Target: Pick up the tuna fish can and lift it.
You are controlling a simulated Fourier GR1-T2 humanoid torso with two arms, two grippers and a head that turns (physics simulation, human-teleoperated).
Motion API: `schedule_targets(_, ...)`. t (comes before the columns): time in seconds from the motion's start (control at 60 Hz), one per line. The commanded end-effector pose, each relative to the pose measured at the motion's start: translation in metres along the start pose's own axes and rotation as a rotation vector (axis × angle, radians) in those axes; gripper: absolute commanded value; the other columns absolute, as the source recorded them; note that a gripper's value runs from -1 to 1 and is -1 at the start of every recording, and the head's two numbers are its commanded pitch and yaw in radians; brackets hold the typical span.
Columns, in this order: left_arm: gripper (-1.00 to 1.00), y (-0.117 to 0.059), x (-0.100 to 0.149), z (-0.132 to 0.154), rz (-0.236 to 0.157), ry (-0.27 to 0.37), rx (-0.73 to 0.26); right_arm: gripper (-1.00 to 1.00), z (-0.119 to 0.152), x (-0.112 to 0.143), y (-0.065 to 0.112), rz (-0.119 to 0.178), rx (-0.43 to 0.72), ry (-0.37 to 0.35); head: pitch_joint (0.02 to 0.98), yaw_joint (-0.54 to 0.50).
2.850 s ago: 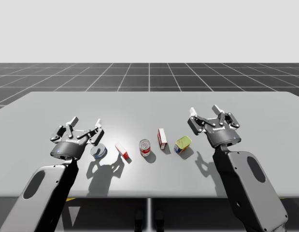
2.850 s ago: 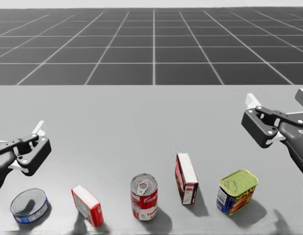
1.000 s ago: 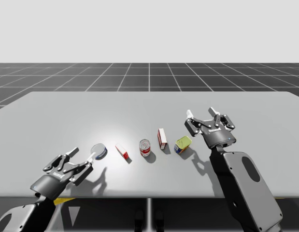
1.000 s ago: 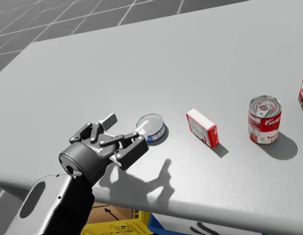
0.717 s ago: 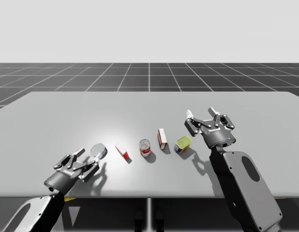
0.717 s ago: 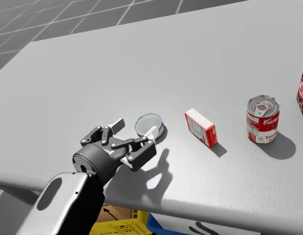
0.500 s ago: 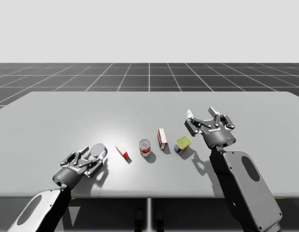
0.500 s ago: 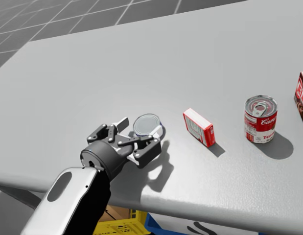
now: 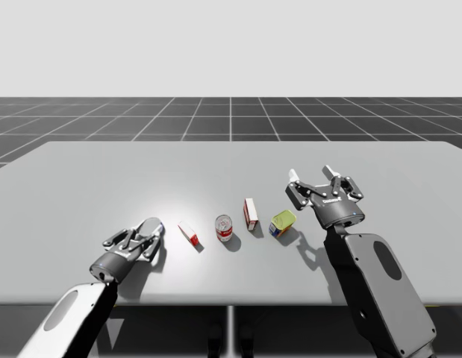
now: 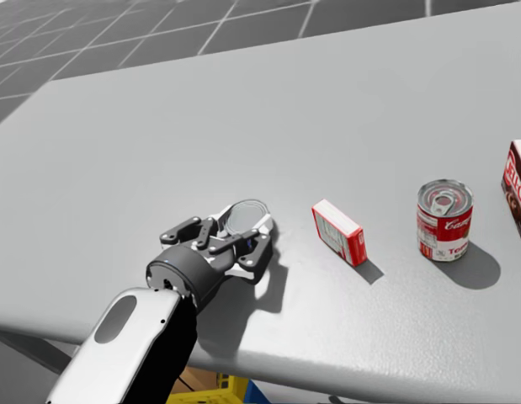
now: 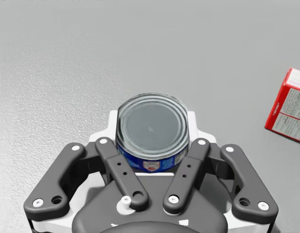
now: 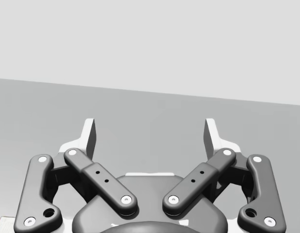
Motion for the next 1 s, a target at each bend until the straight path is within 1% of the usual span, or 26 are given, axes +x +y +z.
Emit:
schedule_targets(0.017, 1.0, -0.002, -0.007, 0.0, -0.026, 0.02, -0.065, -1.0, 0.0, 0.0, 0.0, 0.002, -0.001, 0.001, 0.782, 0.4)
schedule_targets(0.083, 1.0, -0.002, -0.007, 0.0, -0.026, 0.018, -0.067, -1.0, 0.0, 0.0, -0.001, 0.003, -0.003, 0.0, 0.734, 0.4)
schedule_targets(0.117, 1.0, -0.003, -0.007, 0.001, -0.027, 0.017, -0.068, -1.0, 0.0, 0.0, -0.001, 0.004, -0.004, 0.001, 0.688, 0.4)
schedule_targets(0.133, 1.0, -0.003, -0.007, 0.001, -0.027, 0.017, -0.068, -1.0, 0.0, 0.0, -0.001, 0.004, -0.004, 0.001, 0.688, 0.4)
schedule_targets(0.217, 1.0, -0.003, -0.008, 0.001, -0.031, 0.016, -0.07, -1.0, 0.0, 0.0, -0.001, 0.007, -0.006, -0.001, 0.591, 0.4)
schedule_targets(0.267, 0.99, -0.003, -0.008, 0.001, -0.031, 0.016, -0.069, -1.0, 0.0, 0.0, -0.001, 0.008, -0.006, 0.0, 0.564, 0.4)
schedule_targets(0.283, 1.0, -0.004, -0.008, 0.001, -0.032, 0.015, -0.069, -1.0, 0.0, 0.0, -0.001, 0.008, -0.007, -0.001, 0.542, 0.41)
schedule_targets(0.417, 1.0, -0.004, -0.009, 0.001, -0.034, 0.014, -0.068, -1.0, 0.0, 0.0, -0.003, 0.008, -0.01, -0.001, 0.483, 0.41)
schedule_targets(0.567, 1.0, -0.004, -0.007, 0.001, -0.032, 0.008, -0.07, -1.0, 0.0, 0.0, -0.004, 0.008, -0.01, -0.002, 0.466, 0.42)
schedule_targets(0.583, 1.0, -0.005, -0.005, 0.001, -0.021, 0.0, -0.072, -1.0, 0.0, 0.0, -0.004, 0.007, -0.01, -0.002, 0.465, 0.42)
schedule_targets(0.65, 1.0, -0.005, 0.001, 0.002, -0.027, -0.011, -0.068, -1.0, -0.001, -0.001, -0.004, 0.007, -0.01, -0.002, 0.466, 0.42)
schedule_targets(0.683, 1.0, -0.006, 0.008, 0.004, -0.028, -0.026, -0.068, -1.0, -0.001, -0.001, -0.004, 0.007, -0.01, -0.001, 0.467, 0.42)
schedule_targets(0.733, 1.0, -0.006, 0.018, 0.006, -0.04, -0.046, -0.067, -1.0, -0.001, -0.001, -0.005, 0.007, -0.011, -0.001, 0.468, 0.42)
schedule_targets(0.783, 1.0, -0.006, 0.025, 0.008, -0.043, -0.061, -0.069, -1.0, -0.001, -0.001, -0.005, 0.006, -0.011, -0.001, 0.469, 0.42)
schedule_targets(0.8, 1.0, -0.005, 0.033, 0.01, -0.049, -0.076, -0.069, -1.0, -0.001, 0.0, -0.006, 0.006, -0.011, -0.002, 0.47, 0.42)
schedule_targets(0.883, 1.0, -0.006, 0.049, 0.015, -0.062, -0.102, -0.075, -1.0, -0.002, 0.0, -0.006, 0.005, -0.012, -0.002, 0.473, 0.42)
schedule_targets(0.917, 1.0, -0.006, 0.059, 0.018, -0.076, -0.122, -0.074, -1.0, -0.002, 0.0, -0.006, 0.004, -0.012, -0.002, 0.474, 0.42)
schedule_targets(0.983, 1.0, -0.006, 0.069, 0.02, -0.083, -0.14, -0.075, -1.0, -0.002, 0.0, -0.007, 0.002, -0.011, -0.003, 0.476, 0.42)
schedule_targets(1.0, 1.0, -0.007, 0.075, 0.022, -0.092, -0.151, -0.075, -1.0, -0.002, 0.0, -0.007, 0.0, -0.011, -0.002, 0.476, 0.42)
